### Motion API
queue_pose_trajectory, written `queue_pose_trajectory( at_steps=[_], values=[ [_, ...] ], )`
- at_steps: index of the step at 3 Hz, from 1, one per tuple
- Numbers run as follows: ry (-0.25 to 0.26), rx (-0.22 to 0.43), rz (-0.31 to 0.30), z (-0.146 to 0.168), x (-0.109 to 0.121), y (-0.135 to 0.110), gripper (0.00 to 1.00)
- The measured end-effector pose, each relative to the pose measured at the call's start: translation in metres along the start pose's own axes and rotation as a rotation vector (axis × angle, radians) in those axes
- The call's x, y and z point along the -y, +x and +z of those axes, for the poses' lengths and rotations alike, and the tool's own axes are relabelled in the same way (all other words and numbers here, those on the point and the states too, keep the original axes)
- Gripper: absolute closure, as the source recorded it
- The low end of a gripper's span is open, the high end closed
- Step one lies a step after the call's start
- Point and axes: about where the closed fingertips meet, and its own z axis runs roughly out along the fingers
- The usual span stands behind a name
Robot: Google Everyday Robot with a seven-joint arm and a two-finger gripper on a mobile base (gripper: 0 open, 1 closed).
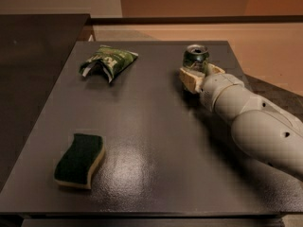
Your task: Place green can upright
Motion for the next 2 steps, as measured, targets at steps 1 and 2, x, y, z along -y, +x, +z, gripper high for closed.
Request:
queue_pose_trajectory(
  at_steps=[1, 2],
  values=[
    [-0.026, -0.035, -0.006, 0.0017, -0.0021, -0.0080, 0.59],
    [-0.028, -0.046, -0.010, 0.0013, -0.0011, -0.0029, 0.36]
  ],
)
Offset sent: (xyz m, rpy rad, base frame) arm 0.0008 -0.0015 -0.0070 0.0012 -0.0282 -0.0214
